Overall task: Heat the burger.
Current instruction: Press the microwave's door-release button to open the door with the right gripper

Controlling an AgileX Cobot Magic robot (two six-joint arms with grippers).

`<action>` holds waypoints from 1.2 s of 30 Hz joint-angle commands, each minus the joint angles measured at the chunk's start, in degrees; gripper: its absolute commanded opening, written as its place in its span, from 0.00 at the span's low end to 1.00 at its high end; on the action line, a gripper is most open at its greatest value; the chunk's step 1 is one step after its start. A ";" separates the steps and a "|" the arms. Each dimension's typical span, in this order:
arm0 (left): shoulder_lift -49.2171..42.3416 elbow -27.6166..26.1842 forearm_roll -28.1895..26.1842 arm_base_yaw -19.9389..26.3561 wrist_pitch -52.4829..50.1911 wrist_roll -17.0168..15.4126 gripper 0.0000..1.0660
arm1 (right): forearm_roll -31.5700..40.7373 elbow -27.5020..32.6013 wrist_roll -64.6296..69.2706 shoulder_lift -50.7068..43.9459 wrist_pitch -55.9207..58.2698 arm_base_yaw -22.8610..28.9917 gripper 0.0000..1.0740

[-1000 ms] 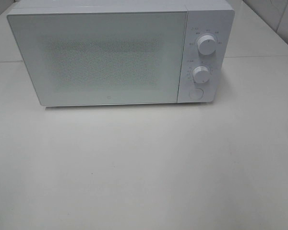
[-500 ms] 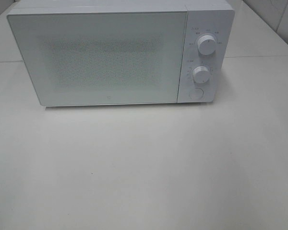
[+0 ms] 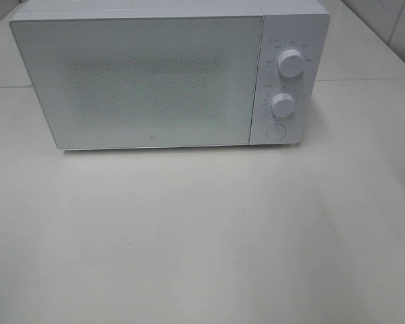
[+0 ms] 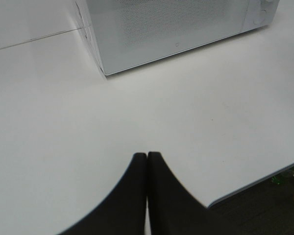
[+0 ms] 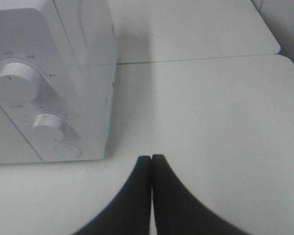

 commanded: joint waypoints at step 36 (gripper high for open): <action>-1.26 0.11 -0.29 0.34 -0.92 -0.06 0.00 | 0.00 -0.46 13.81 39.02 -45.61 21.20 0.00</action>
